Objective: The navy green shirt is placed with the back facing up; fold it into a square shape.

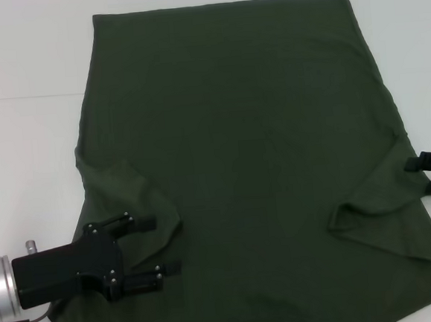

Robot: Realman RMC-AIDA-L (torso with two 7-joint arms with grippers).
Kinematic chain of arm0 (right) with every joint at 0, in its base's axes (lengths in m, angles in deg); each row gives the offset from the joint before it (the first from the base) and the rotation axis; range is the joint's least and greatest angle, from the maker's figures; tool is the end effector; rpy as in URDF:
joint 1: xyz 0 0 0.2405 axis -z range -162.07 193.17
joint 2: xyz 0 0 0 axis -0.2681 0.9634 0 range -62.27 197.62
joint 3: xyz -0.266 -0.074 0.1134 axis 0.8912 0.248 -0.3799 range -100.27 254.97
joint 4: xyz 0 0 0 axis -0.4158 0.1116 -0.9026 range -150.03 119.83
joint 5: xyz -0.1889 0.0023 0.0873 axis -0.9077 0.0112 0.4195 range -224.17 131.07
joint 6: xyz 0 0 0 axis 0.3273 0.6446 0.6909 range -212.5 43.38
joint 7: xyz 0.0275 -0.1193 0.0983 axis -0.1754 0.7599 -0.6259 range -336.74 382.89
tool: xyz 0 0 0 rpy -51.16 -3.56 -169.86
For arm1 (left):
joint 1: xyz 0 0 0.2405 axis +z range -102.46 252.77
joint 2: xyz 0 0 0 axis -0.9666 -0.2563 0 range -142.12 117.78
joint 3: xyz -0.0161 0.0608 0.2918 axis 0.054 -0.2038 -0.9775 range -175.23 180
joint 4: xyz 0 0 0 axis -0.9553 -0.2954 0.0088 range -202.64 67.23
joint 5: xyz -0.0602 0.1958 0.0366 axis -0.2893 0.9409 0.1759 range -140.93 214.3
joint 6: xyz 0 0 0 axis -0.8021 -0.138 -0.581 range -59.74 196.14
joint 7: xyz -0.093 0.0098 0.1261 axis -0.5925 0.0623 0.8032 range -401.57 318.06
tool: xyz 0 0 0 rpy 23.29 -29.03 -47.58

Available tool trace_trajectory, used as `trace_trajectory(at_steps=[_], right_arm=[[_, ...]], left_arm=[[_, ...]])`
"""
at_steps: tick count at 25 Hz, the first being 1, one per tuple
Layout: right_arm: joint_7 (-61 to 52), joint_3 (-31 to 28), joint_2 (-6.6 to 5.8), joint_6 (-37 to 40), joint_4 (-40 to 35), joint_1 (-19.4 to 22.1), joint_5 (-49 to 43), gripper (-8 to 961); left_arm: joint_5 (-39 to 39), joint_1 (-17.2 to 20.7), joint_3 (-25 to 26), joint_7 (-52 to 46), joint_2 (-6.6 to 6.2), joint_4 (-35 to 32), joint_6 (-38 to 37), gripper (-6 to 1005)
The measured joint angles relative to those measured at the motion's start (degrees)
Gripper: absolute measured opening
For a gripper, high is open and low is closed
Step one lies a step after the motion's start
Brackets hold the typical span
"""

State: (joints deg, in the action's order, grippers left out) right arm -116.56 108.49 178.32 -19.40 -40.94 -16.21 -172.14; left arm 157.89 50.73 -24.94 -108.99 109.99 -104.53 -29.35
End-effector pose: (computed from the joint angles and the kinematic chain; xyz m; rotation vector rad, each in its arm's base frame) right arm 0.3916 0.3864 0.0154 -1.6899 2.0189 0.6218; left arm -0.3160 0.2975 -0.0398 -2.6851 -0.5691 -0.8034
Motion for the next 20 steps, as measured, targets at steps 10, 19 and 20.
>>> trace_trajectory(at_steps=[10, 19, 20], right_arm=[[-0.1, -0.2, -0.30, 0.1, -0.3, 0.1, 0.0, 784], [-0.8, 0.3, -0.67, 0.4, -0.1, 1.4, 0.0, 784], [-0.9, 0.3, -0.68, 0.4, 0.0, 1.5, 0.0, 783]], left_arm=[[0.0, 0.2, 0.0, 0.0, -0.08, 0.0, 0.0, 878], [0.0, 0.3, 0.1, 0.0, -0.02, 0.0, -0.1, 877], [0.0, 0.3, 0.1, 0.0, -0.01, 0.0, -0.1, 877]])
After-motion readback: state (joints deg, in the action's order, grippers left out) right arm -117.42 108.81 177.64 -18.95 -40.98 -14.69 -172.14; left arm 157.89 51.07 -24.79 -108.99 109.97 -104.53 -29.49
